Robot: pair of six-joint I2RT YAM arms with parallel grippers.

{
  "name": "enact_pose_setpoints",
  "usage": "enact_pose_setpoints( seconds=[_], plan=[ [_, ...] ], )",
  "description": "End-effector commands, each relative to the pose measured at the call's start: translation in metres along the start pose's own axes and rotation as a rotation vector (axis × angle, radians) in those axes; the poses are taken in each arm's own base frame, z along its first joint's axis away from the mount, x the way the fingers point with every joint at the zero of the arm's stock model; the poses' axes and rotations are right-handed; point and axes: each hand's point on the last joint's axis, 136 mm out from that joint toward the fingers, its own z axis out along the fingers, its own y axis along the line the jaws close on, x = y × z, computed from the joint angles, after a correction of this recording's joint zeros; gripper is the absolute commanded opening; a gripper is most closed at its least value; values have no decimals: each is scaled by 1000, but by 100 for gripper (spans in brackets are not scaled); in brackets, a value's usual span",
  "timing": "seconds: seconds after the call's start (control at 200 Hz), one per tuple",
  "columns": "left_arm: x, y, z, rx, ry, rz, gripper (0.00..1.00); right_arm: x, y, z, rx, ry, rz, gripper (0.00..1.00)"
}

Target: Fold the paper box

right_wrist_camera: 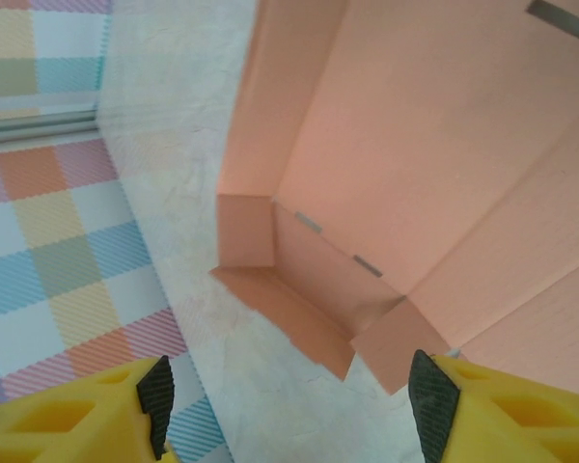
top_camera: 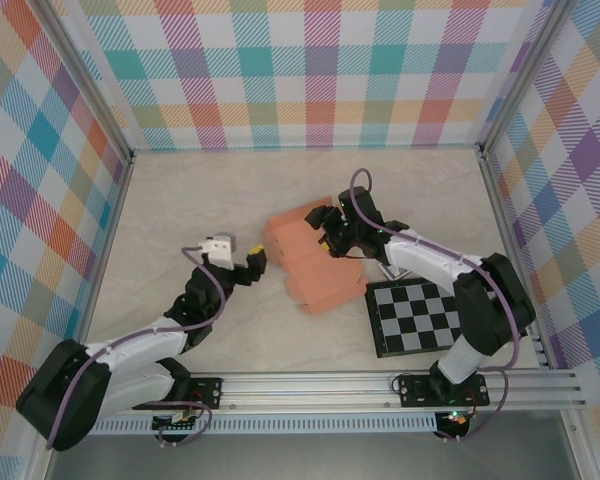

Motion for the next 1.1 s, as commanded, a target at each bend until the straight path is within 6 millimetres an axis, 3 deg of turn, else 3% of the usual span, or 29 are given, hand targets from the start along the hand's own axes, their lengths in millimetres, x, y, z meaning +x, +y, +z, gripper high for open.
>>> enact_pose_setpoints(
  seconds=[0.0,0.145,0.34,0.415,0.525,0.705,0.86,1.095],
  plan=[
    [15,62,-5,-266,91,-237,87,-7,28,1,-30,-5,16,70],
    [26,58,6,-190,180,-431,87,-18,33,12,-22,-33,-15,70],
    [36,1,36,73,418,-501,86,-39,51,5,81,-45,-343,70],
    [39,-9,42,121,450,-500,84,-47,51,7,119,6,-401,70],
    [42,-3,44,94,439,-498,84,-54,44,18,172,86,-255,69],
    [54,3,48,65,450,-507,84,-53,19,47,328,52,138,73],
    [64,8,49,40,456,-514,84,-53,28,65,380,-1,247,74],
    [70,13,48,16,468,-498,84,-56,12,95,488,-24,369,73]
  ],
)
